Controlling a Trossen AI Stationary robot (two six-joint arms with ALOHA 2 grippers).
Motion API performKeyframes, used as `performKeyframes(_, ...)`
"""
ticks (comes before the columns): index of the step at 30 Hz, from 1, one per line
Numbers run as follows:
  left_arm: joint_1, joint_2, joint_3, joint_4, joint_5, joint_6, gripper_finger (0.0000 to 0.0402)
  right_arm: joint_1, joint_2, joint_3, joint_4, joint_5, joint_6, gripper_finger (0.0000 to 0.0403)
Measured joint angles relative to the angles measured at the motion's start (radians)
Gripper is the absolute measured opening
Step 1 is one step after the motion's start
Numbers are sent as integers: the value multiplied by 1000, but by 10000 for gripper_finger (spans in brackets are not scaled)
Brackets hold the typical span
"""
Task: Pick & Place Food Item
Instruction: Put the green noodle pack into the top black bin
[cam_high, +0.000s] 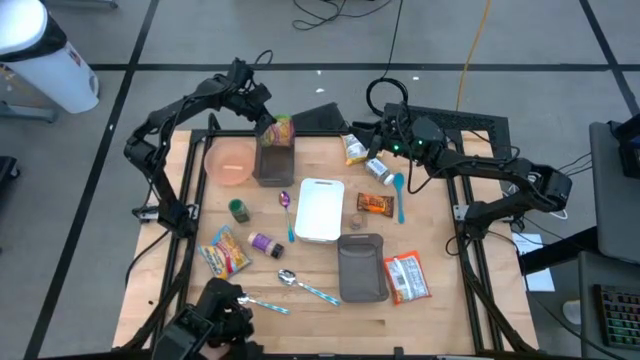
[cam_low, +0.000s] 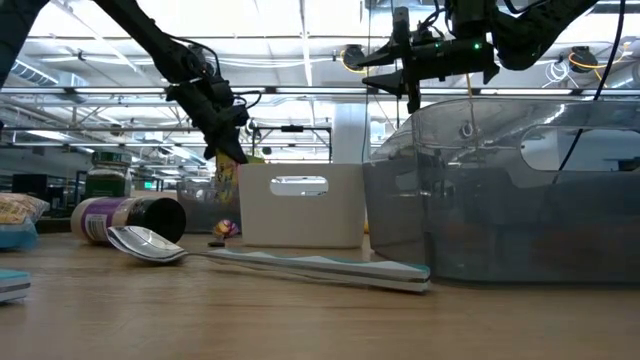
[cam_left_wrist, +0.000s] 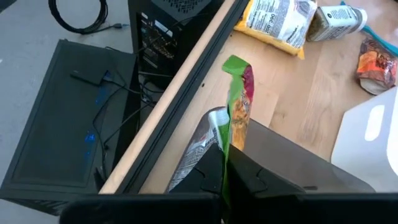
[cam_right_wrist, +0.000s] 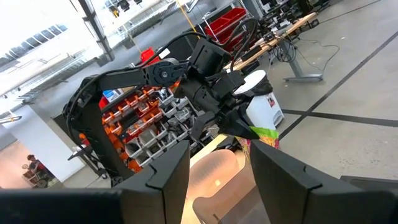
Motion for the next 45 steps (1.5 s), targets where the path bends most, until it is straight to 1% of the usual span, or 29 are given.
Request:
performKeyframes(14,0,0,0,16,-5,11,8,0,0,0,0,2,-1,160)
performKeyframes(19,0,0,0,16,-37,19,7,0,0,0,0,2,-1,160)
performKeyframes(25,-1,0,0,16,-38,19,4,0,0,0,0,2,-1,160)
performKeyframes(31,-7,0,0,16,-39,24,16,1,0,0,0,2,-1,160)
performKeyframes(37,-7,0,0,16,-41,27,13,1,0,1,0,2,2,160)
performKeyframes(41,-7,0,0,16,-50,27,26,1,0,1,0,2,2,160)
performKeyframes(45,-8,0,0,16,-51,27,47,1,0,1,0,2,2,160)
